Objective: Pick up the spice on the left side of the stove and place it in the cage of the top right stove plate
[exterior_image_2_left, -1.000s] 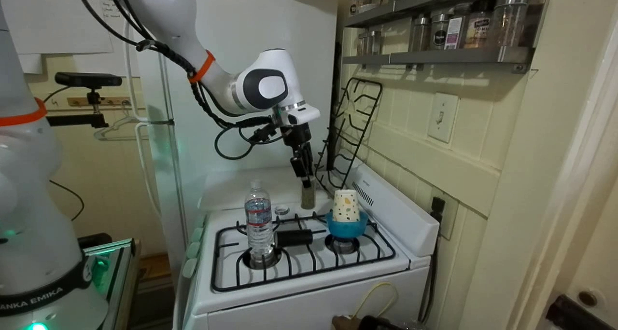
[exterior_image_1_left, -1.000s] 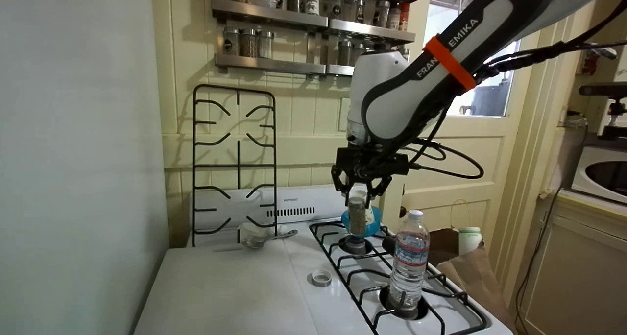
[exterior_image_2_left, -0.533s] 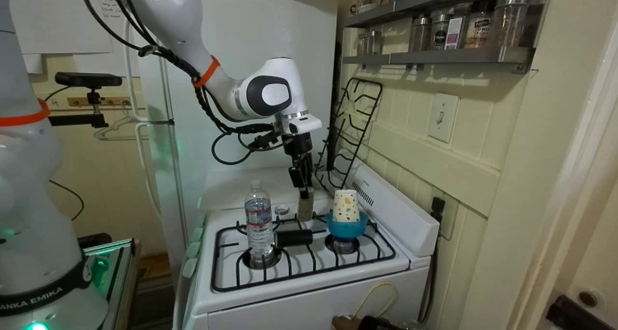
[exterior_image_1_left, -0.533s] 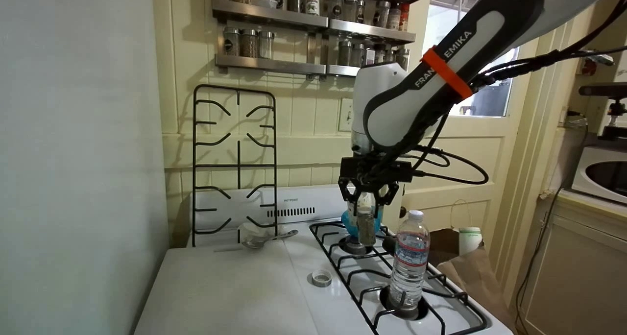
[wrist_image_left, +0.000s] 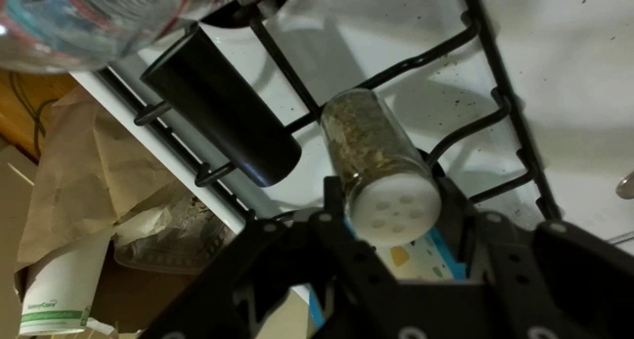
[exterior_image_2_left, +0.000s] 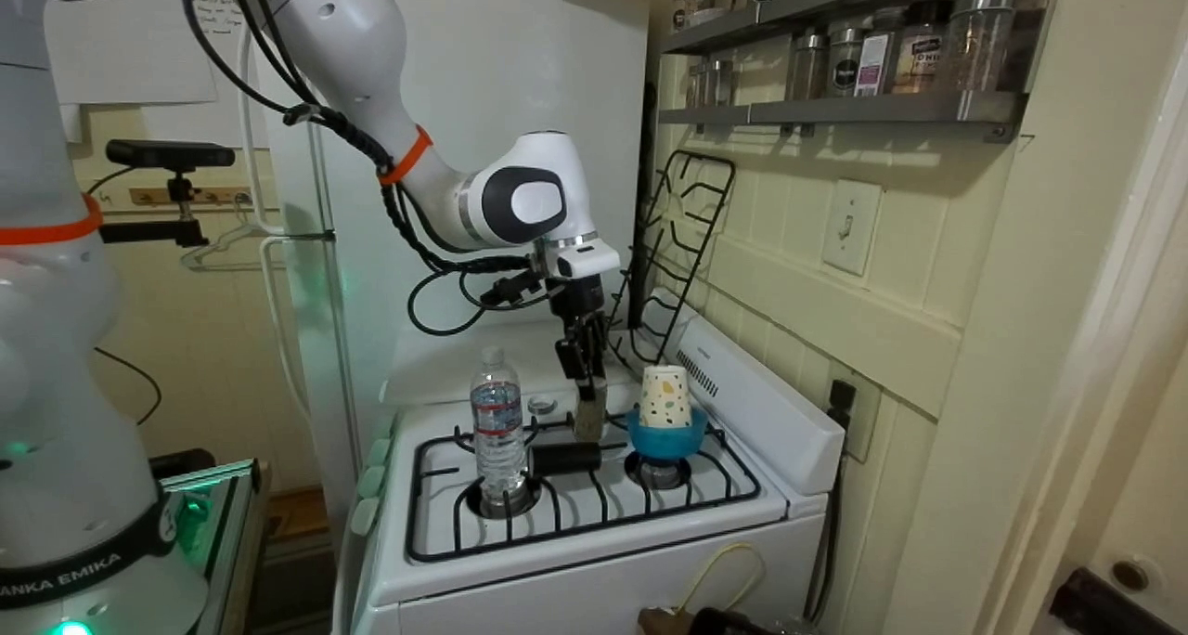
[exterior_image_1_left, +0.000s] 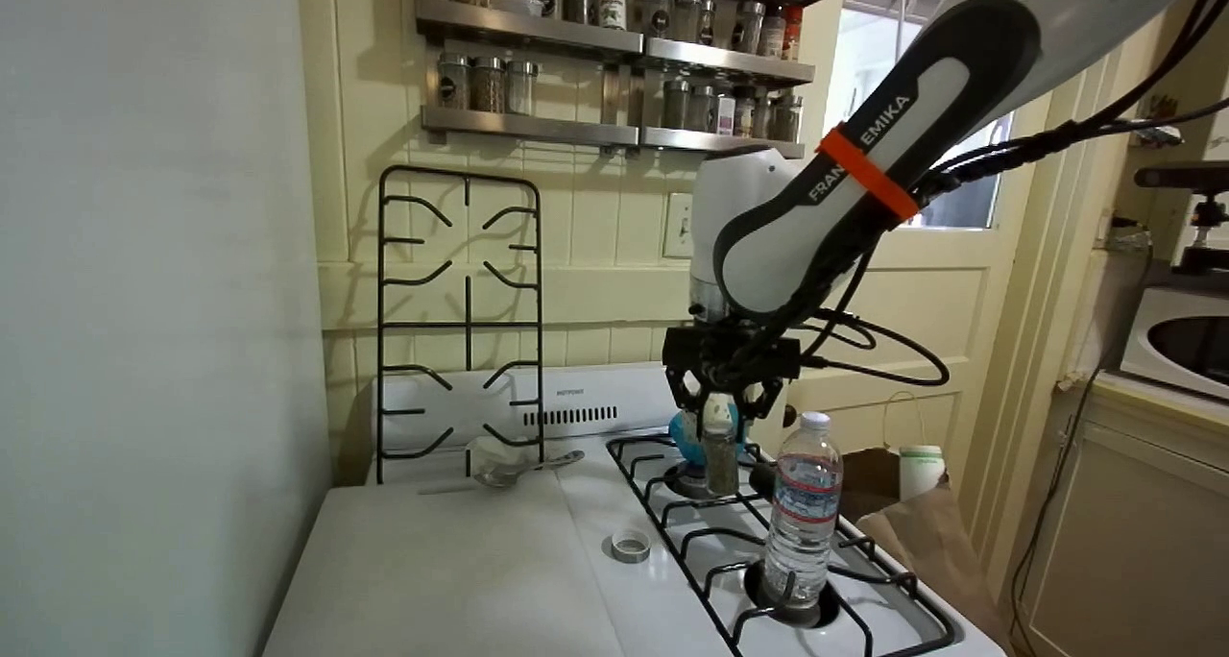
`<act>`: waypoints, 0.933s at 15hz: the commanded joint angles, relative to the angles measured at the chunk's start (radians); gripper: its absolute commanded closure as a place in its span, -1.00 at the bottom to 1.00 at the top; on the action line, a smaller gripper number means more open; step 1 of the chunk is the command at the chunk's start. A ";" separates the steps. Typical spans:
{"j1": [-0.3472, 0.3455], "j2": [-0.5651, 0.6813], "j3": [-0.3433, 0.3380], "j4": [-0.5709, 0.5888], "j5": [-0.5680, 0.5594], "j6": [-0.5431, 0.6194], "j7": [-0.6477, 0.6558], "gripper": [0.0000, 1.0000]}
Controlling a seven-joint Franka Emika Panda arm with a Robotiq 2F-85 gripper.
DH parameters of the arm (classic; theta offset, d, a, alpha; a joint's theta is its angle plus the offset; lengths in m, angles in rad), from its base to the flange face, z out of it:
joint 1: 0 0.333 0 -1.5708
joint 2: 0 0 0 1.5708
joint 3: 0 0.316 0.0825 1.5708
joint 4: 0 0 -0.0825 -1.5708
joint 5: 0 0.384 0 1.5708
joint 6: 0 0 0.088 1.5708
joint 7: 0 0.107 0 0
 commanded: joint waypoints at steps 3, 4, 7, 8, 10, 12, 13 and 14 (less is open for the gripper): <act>0.018 0.042 -0.012 0.021 -0.060 0.051 0.085 0.53; 0.021 0.050 -0.012 0.024 -0.058 0.048 0.086 0.53; 0.030 0.069 -0.019 0.025 -0.063 0.050 0.089 0.53; 0.032 0.074 -0.023 0.025 -0.070 0.055 0.094 0.53; 0.034 0.084 -0.033 0.023 -0.079 0.067 0.102 0.53; 0.035 0.097 -0.039 0.023 -0.071 0.080 0.097 0.53; 0.036 0.102 -0.042 0.023 -0.064 0.087 0.092 0.53; 0.037 0.107 -0.044 0.023 -0.055 0.089 0.084 0.53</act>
